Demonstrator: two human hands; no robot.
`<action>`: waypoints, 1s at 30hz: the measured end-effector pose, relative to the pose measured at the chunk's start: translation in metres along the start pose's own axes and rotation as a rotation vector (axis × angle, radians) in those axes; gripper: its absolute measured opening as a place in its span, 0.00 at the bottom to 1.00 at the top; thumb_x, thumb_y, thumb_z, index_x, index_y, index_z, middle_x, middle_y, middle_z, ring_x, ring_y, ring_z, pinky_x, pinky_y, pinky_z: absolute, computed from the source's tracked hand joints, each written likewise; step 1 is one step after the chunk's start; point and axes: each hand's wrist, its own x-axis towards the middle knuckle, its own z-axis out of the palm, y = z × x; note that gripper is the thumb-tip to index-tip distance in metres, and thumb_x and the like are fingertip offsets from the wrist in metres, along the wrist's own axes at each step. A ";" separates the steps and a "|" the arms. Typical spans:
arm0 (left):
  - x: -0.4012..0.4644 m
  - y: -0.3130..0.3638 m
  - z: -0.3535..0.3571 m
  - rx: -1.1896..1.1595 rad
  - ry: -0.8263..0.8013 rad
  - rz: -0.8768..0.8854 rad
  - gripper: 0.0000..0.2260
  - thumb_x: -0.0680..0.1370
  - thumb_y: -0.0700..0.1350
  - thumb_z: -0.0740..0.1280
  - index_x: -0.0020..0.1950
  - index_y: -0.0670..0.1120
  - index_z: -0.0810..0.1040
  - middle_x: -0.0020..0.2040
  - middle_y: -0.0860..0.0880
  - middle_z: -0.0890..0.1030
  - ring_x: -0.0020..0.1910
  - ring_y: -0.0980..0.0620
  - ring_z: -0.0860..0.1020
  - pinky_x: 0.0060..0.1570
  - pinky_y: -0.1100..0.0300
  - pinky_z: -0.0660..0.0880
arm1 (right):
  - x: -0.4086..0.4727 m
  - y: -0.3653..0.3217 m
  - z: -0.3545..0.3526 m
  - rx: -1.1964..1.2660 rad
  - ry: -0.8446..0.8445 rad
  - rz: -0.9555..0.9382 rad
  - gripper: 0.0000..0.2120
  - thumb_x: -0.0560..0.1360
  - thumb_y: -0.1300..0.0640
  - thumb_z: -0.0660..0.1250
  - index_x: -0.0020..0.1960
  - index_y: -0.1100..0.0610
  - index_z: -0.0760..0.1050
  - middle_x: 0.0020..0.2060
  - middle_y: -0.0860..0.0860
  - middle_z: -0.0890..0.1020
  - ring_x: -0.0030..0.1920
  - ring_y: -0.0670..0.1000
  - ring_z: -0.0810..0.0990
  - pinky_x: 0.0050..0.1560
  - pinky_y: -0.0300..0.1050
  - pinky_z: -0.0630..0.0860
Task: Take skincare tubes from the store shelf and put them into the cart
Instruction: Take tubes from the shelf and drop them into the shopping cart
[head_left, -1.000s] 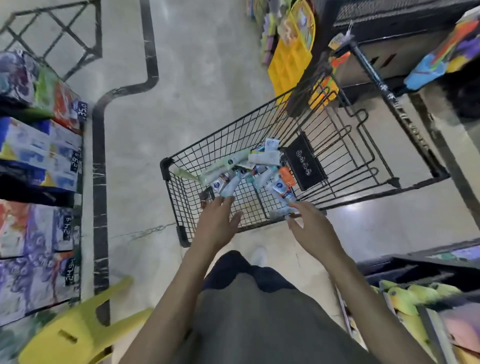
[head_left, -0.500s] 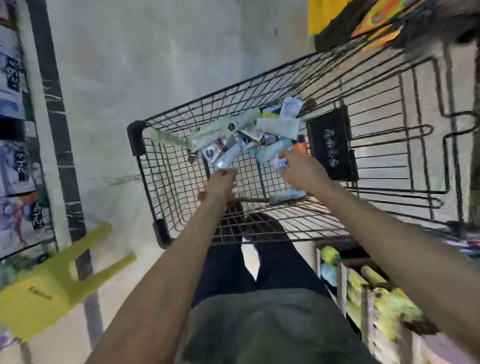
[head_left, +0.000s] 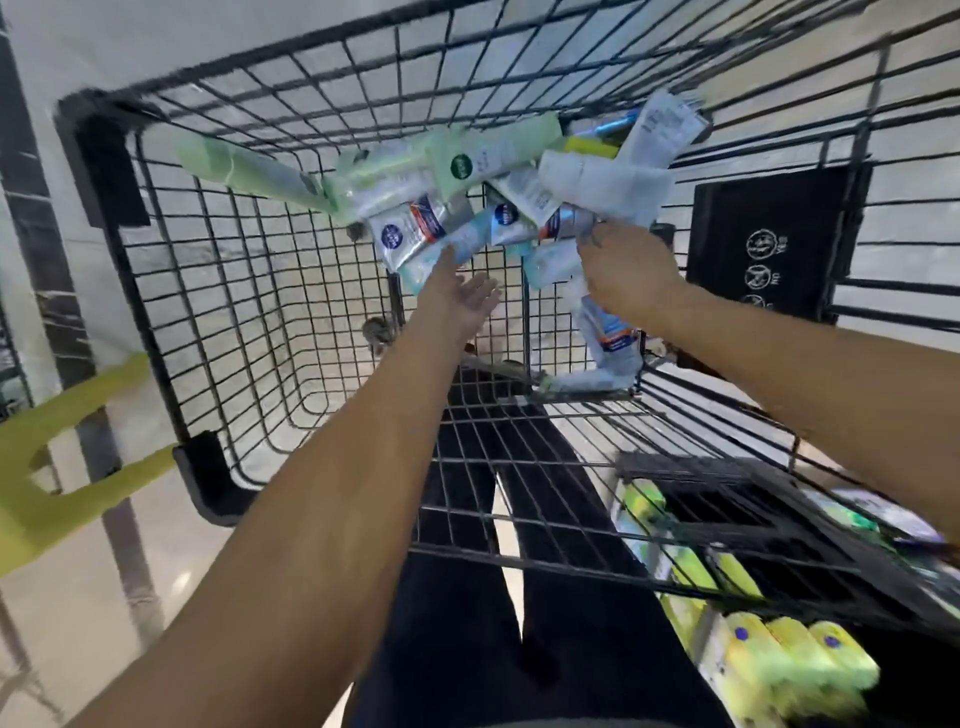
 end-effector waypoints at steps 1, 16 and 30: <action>0.008 0.002 -0.002 -0.028 -0.006 0.002 0.33 0.83 0.55 0.64 0.80 0.37 0.58 0.76 0.35 0.68 0.73 0.37 0.71 0.71 0.45 0.71 | 0.004 -0.001 0.005 -0.069 -0.006 -0.010 0.19 0.68 0.60 0.76 0.57 0.65 0.79 0.48 0.62 0.82 0.49 0.64 0.82 0.42 0.52 0.79; 0.031 0.000 -0.006 -0.229 0.097 0.108 0.22 0.81 0.46 0.71 0.71 0.38 0.72 0.66 0.38 0.78 0.63 0.41 0.79 0.66 0.49 0.77 | 0.015 -0.003 0.025 -0.082 0.148 0.009 0.29 0.63 0.54 0.82 0.59 0.66 0.79 0.54 0.63 0.79 0.59 0.65 0.76 0.60 0.57 0.72; -0.019 -0.010 -0.077 0.231 0.142 0.268 0.19 0.77 0.38 0.72 0.68 0.39 0.75 0.55 0.37 0.82 0.47 0.41 0.83 0.44 0.50 0.83 | -0.056 -0.023 0.018 0.920 0.164 0.317 0.22 0.71 0.56 0.77 0.60 0.57 0.70 0.46 0.51 0.79 0.45 0.55 0.79 0.37 0.45 0.67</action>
